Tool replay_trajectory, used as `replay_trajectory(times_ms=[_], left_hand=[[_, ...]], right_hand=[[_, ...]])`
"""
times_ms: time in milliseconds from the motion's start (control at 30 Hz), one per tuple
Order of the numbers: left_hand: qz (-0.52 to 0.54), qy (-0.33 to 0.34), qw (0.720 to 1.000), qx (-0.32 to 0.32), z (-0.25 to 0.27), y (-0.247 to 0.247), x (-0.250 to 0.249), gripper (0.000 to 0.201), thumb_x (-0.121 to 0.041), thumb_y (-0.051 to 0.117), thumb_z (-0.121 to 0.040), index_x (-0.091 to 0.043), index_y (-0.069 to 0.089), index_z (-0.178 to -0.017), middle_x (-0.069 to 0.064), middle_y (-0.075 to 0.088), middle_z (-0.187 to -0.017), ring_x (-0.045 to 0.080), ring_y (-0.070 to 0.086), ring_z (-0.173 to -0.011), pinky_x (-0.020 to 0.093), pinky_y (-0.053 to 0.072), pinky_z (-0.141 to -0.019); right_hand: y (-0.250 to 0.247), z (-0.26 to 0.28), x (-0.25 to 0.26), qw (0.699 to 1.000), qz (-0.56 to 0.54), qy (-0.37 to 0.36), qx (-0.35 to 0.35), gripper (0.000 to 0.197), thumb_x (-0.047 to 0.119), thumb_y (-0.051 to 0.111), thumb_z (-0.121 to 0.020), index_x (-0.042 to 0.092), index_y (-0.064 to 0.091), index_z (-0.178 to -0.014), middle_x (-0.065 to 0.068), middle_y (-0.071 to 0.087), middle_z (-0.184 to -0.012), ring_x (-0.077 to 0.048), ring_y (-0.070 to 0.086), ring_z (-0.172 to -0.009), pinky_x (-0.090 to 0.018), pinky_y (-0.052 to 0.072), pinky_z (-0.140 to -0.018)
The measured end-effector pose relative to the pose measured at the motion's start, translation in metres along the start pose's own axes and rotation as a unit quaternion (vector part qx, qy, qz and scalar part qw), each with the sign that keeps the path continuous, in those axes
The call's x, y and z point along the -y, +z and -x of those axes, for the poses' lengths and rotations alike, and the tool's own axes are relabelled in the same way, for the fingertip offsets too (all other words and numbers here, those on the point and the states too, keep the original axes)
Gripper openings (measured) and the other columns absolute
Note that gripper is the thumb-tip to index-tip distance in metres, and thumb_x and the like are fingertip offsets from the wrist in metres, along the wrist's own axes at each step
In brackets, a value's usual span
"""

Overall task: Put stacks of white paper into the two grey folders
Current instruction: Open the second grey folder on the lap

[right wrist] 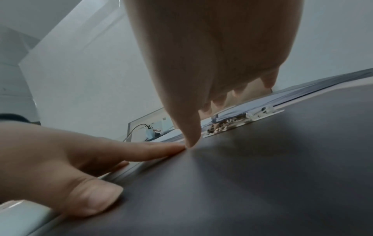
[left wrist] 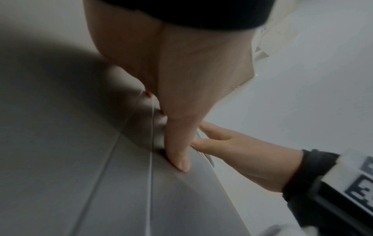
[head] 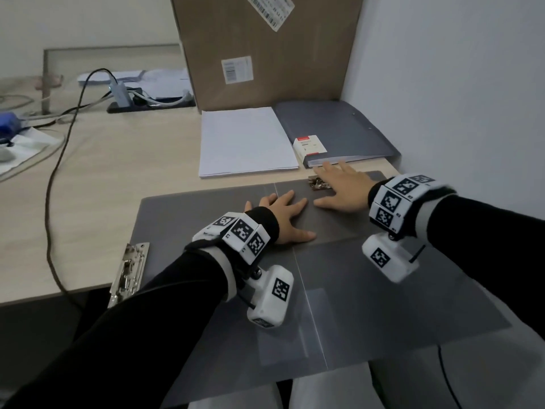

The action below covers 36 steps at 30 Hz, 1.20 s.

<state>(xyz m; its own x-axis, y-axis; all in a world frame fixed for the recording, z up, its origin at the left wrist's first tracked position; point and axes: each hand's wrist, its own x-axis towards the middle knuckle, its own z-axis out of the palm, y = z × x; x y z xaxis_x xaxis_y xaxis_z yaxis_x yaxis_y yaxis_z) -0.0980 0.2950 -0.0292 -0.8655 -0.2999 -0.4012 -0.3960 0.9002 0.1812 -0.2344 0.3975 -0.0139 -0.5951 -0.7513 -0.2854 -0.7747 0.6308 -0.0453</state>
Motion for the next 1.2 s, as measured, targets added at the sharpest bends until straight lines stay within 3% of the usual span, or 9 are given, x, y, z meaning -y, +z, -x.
replay_trajectory(times_ms=[167, 333, 767, 833, 900, 967, 1033, 1100, 1200], left_hand=[[-0.002, 0.01, 1.0, 0.003, -0.001, 0.004, 0.004, 0.082, -0.071, 0.039, -0.081, -0.046, -0.002, -0.147, -0.015, -0.01, -0.159, 0.023, -0.006, -0.149, 0.061, 0.0, -0.115], [0.002, 0.011, 1.0, 0.004, -0.002, 0.005, 0.004, 0.08, -0.07, 0.039, -0.082, -0.046, -0.002, -0.147, -0.014, -0.012, -0.159, 0.024, -0.008, -0.149, 0.062, 0.0, -0.113], [-0.003, 0.005, 1.0, 0.013, -0.003, 0.005, 0.004, 0.08, -0.069, 0.037, -0.084, -0.045, -0.006, -0.147, -0.014, -0.014, -0.159, 0.022, -0.01, -0.148, 0.061, -0.001, -0.114], [-0.002, 0.005, 1.0, 0.012, -0.003, 0.005, 0.004, 0.08, -0.069, 0.037, -0.084, -0.045, -0.006, -0.147, -0.014, -0.014, -0.159, 0.021, -0.01, -0.149, 0.061, -0.001, -0.114], [-0.003, 0.005, 1.0, 0.012, -0.003, 0.005, 0.004, 0.079, -0.069, 0.037, -0.084, -0.045, -0.006, -0.147, -0.014, -0.014, -0.159, 0.021, -0.01, -0.149, 0.061, -0.001, -0.114], [-0.005, 0.005, 1.0, 0.015, -0.003, 0.004, 0.004, 0.079, -0.069, 0.036, -0.084, -0.045, -0.005, -0.147, -0.013, -0.014, -0.159, 0.021, -0.011, -0.149, 0.061, -0.001, -0.114], [-0.007, 0.005, 1.0, 0.02, -0.003, 0.003, 0.004, 0.079, -0.069, 0.036, -0.084, -0.046, -0.005, -0.147, -0.013, -0.014, -0.159, 0.021, -0.011, -0.148, 0.061, 0.0, -0.114], [-0.009, 0.005, 1.0, 0.023, -0.003, 0.002, 0.005, 0.079, -0.07, 0.036, -0.084, -0.045, -0.005, -0.147, -0.013, -0.014, -0.159, 0.021, -0.011, -0.148, 0.061, -0.001, -0.114], [-0.009, 0.007, 1.0, 0.023, -0.003, 0.002, 0.005, 0.079, -0.069, 0.036, -0.084, -0.045, -0.005, -0.147, -0.013, -0.014, -0.159, 0.022, -0.011, -0.149, 0.061, 0.0, -0.113]], right_hand=[[0.008, -0.011, -0.002, 0.999, -0.015, -0.004, 0.03, 0.078, 0.058, 0.038, -0.092, 0.028, -0.003, -0.152, 0.005, -0.007, -0.162, -0.023, -0.004, -0.149, -0.056, 0.009, -0.117], [0.013, -0.01, -0.005, 0.999, -0.031, -0.017, 0.027, 0.07, 0.059, 0.034, -0.092, 0.042, -0.003, -0.149, 0.007, -0.009, -0.161, -0.022, -0.007, -0.149, -0.058, 0.008, -0.116], [0.027, -0.008, -0.002, 0.99, -0.139, -0.014, -0.03, 0.053, 0.051, 0.04, -0.093, 0.043, 0.024, -0.144, 0.01, 0.0, -0.161, -0.02, -0.008, -0.149, -0.062, -0.002, -0.113], [0.025, -0.007, 0.0, 0.985, -0.165, -0.012, -0.041, 0.049, 0.047, 0.046, -0.092, 0.041, 0.031, -0.139, 0.01, 0.009, -0.16, -0.021, -0.003, -0.149, -0.063, 0.0, -0.112], [0.023, -0.006, 0.0, 0.972, -0.217, -0.018, -0.084, 0.043, 0.039, 0.054, -0.089, 0.036, 0.039, -0.129, 0.005, 0.029, -0.151, -0.023, 0.015, -0.146, -0.061, 0.01, -0.113], [0.02, -0.005, -0.001, 0.947, -0.292, -0.037, -0.131, 0.038, 0.029, 0.058, -0.088, 0.03, 0.042, -0.123, 0.001, 0.044, -0.137, -0.02, 0.036, -0.134, -0.041, 0.025, -0.11], [0.012, -0.003, -0.005, 0.926, -0.347, -0.033, -0.147, 0.032, 0.021, 0.051, -0.094, 0.019, 0.043, -0.125, -0.002, 0.048, -0.132, -0.018, 0.043, -0.128, -0.022, 0.027, -0.096], [0.002, -0.002, -0.012, 0.925, -0.338, -0.011, -0.172, 0.023, 0.022, 0.044, -0.098, 0.017, 0.047, -0.12, -0.006, 0.052, -0.131, -0.021, 0.048, -0.125, -0.025, 0.032, -0.093], [-0.009, -0.002, -0.032, 0.929, -0.289, 0.035, -0.226, 0.02, 0.025, 0.041, -0.098, 0.02, 0.054, -0.112, -0.002, 0.06, -0.115, -0.024, 0.057, -0.112, -0.031, 0.039, -0.093]])
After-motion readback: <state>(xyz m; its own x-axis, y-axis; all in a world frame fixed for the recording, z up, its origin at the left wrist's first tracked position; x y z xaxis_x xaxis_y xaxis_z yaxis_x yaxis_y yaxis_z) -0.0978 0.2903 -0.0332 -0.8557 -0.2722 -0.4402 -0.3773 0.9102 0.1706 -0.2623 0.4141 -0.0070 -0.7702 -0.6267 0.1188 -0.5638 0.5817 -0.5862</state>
